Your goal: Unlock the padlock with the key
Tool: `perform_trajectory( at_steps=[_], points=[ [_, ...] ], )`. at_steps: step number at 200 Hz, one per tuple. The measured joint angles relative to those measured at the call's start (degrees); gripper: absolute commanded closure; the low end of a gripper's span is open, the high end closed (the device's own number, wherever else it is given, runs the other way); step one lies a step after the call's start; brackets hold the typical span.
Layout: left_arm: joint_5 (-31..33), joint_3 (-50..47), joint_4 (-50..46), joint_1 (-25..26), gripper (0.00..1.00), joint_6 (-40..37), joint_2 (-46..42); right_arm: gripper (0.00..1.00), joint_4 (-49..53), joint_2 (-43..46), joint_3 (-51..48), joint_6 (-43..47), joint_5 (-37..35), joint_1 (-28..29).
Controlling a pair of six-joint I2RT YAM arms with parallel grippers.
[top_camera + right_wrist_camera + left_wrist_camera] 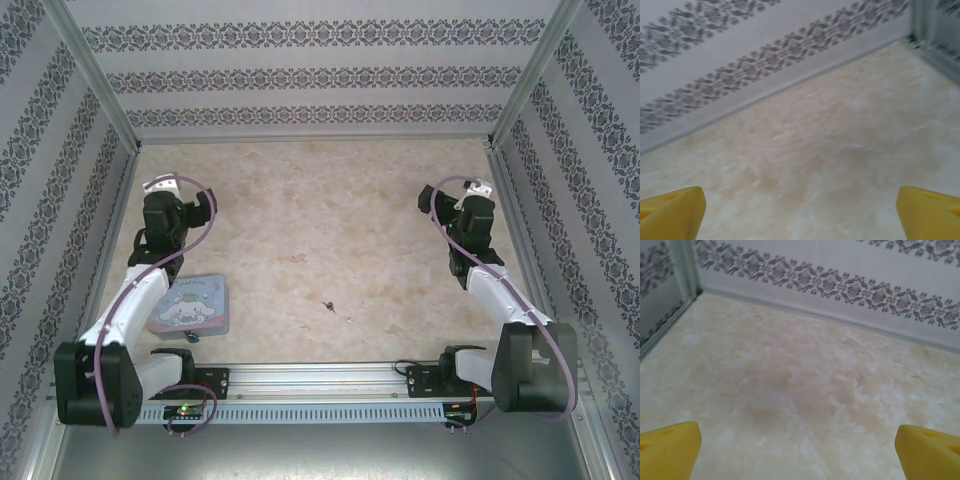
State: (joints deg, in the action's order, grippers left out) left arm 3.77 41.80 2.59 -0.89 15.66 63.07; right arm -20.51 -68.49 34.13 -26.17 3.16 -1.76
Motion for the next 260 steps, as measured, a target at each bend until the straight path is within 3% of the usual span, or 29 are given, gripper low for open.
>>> perform_trajectory(
  at_steps=[50, 80, 119, 148, 195, 227, 260],
  points=[
    [3.8, 7.4, -25.9, -0.2, 0.01, 7.5, -5.1, 0.07, 5.1, 0.2, 0.0, -8.0, 14.3, 3.6],
    [3.3, 6.8, -37.9, -1.1, 0.01, 12.0, -6.9, 0.07, 10.2, 1.7, 0.0, -9.3, 17.9, 11.7],
    [2.5, 4.3, -47.3, -1.1, 0.0, 17.2, -12.1, 0.03, 16.0, 2.9, 0.0, -9.9, 16.2, 23.8],
    [0.3, 2.3, -50.0, -1.1, 0.0, 19.2, -13.7, 0.03, 19.3, 2.8, 0.3, -10.0, 12.8, 31.0],
    [-5.8, -3.1, -49.9, -1.1, 0.0, 22.0, -15.1, 0.02, 23.9, 0.3, 4.0, -10.2, 4.0, 37.4],
    [-8.8, -5.9, -48.6, -1.1, 0.0, 23.9, -15.6, 0.02, 27.9, -1.5, 7.3, -10.9, -2.8, 38.8],
    [-10.0, -8.1, -44.1, 0.2, 0.0, 26.4, -17.1, 0.02, 28.1, -1.5, 7.4, -11.7, -3.9, 38.8]
  ],
)
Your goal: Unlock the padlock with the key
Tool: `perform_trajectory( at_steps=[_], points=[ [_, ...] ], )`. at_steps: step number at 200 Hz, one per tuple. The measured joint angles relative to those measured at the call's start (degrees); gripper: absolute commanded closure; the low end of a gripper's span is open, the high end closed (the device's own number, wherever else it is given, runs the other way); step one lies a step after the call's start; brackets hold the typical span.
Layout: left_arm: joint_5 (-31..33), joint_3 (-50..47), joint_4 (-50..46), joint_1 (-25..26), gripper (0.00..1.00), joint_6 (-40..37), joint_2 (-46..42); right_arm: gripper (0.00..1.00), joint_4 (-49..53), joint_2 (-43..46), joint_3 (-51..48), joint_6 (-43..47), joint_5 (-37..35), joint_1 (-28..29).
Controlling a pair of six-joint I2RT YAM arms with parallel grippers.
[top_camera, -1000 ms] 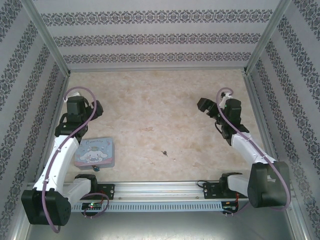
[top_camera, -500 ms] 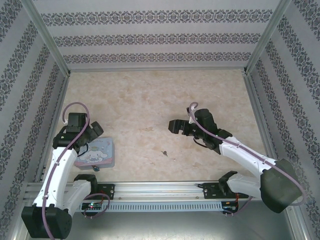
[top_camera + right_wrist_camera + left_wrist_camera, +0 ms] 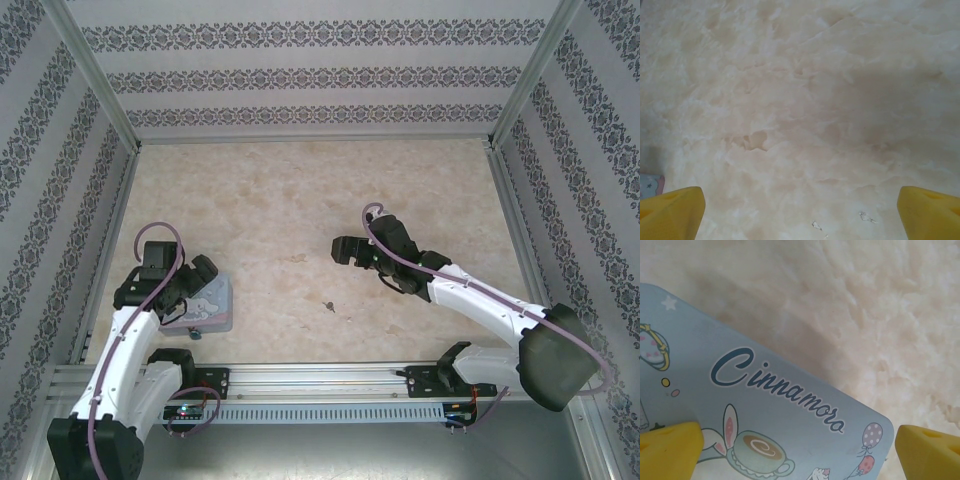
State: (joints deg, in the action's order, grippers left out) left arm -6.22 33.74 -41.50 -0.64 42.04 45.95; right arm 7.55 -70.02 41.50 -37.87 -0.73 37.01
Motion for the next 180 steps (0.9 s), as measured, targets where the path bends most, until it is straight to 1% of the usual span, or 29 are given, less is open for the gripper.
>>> perform_trajectory(
  at_steps=[34, 67, 100, 134, 148, 160, 180],
  points=[
    [0.1, -1.7, 6.5, 5.0, 0.0, 3.5, 0.2, 0.02, -0.5, -0.6, 0.0, -1.3, 2.1, 0.0],
    [2.2, -2.3, 13.5, 13.0, 0.0, 7.6, 3.3, 0.02, -0.5, -1.9, 0.0, -1.5, 4.8, 0.0],
    [5.8, -0.1, 20.3, 22.6, 0.0, 11.7, 10.8, 0.02, -1.0, -1.9, 0.0, -1.9, 6.0, 0.0],
    [8.3, 6.1, 26.8, 31.3, 0.01, 14.9, 22.4, 0.02, -1.8, -1.7, -1.3, -3.0, 6.2, 0.0],
    [8.1, 9.7, 28.5, 33.3, 0.01, 15.5, 27.6, 0.02, -1.8, -1.6, -1.9, -3.7, 6.3, 0.0],
    [7.7, 12.4, 29.3, 34.1, 0.01, 15.7, 30.9, 0.02, -2.0, -1.3, -2.4, -4.3, 6.4, 0.2],
    [7.3, 15.1, 28.3, 34.3, 0.01, 15.5, 32.9, 0.02, -2.3, -0.3, -3.7, -5.6, 6.5, 1.2]
  ],
)
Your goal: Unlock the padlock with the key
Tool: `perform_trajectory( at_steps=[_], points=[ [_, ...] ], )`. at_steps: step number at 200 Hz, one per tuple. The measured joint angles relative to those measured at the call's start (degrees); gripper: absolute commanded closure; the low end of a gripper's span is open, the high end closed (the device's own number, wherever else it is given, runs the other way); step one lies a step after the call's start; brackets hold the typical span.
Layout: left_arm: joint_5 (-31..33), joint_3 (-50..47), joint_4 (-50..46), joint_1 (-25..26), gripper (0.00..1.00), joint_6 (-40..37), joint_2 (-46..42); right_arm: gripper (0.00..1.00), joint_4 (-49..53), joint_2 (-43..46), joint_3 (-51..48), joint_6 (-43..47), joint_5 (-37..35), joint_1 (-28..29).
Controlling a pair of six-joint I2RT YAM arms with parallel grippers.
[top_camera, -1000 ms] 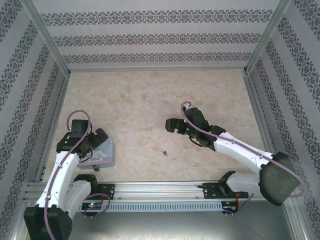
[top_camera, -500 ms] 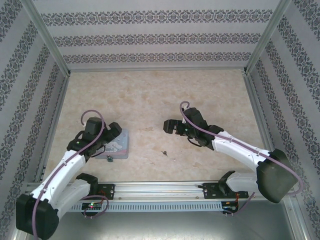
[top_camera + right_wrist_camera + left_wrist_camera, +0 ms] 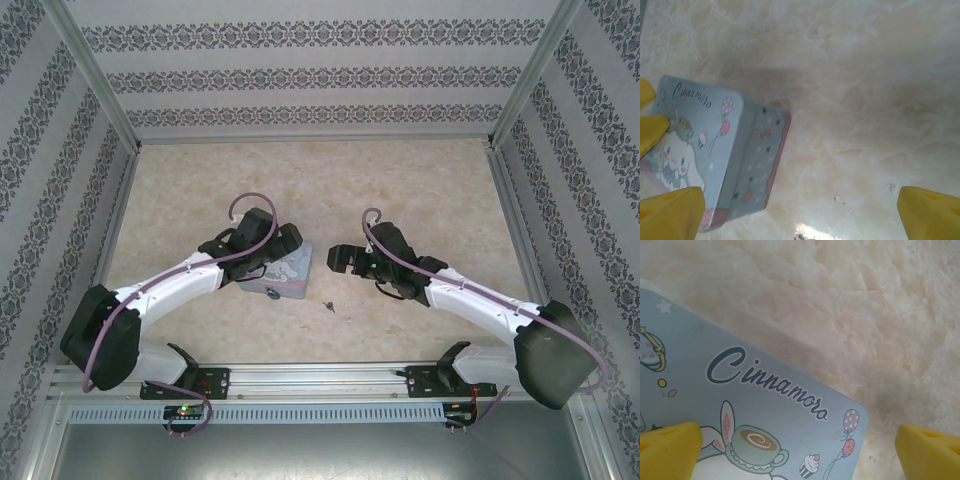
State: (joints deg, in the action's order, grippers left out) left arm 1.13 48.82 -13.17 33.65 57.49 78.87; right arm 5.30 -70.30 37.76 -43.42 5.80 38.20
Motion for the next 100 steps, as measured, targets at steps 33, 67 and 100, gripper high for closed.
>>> perform_trajectory(
  at_steps=[33, 67, 100],
  points=[
    [2.3, 1.4, -5.4, -0.5, 0.01, -3.7, -2.9, 0.03, -1.2, 0.9, -1.5, -2.8, 0.1, 2.6],
    [4.0, 1.0, -9.0, -6.0, 0.01, -8.5, -9.2, 0.05, -4.2, -2.2, -1.2, -6.1, 0.0, 5.7],
    [2.1, -3.9, -8.7, -13.1, 0.01, -12.2, -12.3, 0.08, -6.3, -9.3, 2.0, -8.2, 0.1, 7.9]
  ],
)
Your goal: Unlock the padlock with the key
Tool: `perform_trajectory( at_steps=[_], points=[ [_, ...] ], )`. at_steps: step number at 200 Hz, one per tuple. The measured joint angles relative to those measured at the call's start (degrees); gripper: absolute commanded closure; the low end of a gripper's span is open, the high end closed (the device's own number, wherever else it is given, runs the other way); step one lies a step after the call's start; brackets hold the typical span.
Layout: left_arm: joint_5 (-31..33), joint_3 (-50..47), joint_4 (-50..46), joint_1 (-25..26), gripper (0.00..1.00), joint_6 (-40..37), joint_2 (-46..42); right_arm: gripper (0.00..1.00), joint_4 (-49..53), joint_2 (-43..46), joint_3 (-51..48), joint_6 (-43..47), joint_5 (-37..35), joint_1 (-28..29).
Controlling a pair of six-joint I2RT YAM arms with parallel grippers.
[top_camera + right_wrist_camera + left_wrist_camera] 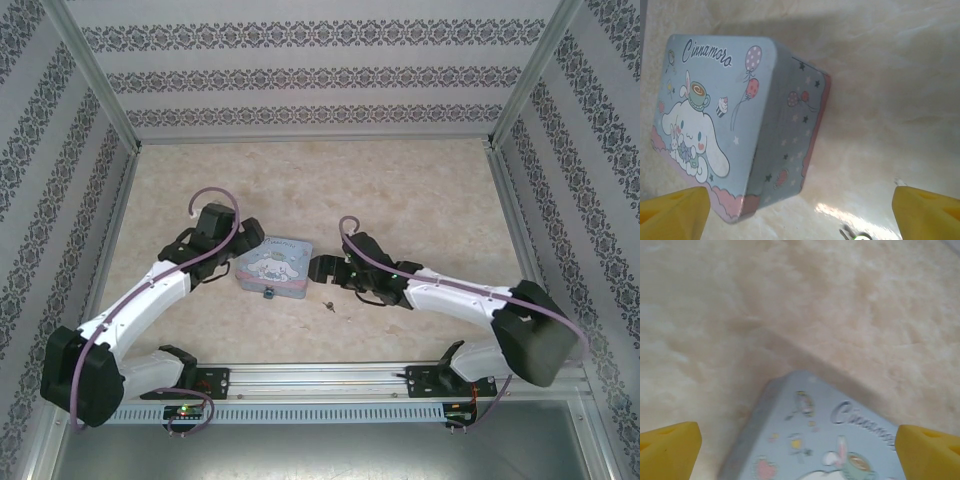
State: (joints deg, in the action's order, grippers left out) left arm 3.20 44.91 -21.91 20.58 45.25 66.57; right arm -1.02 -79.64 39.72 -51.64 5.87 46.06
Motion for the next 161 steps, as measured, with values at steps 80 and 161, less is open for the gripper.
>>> perform_trajectory(
  at_steps=[80, 161],
  points=[
    [-10.3, -6.2, 7.3, -1.5, 0.01, -2.9, 0.7, 0.4, -8.2, -10.1, 4.0, -6.3, 1.3, 1.0],
    [-14.0, -10.1, 16.9, 0.6, 0.01, 1.6, 4.4, 0.65, -9.3, -14.5, 7.7, -8.1, 1.1, -1.4]
  ],
)
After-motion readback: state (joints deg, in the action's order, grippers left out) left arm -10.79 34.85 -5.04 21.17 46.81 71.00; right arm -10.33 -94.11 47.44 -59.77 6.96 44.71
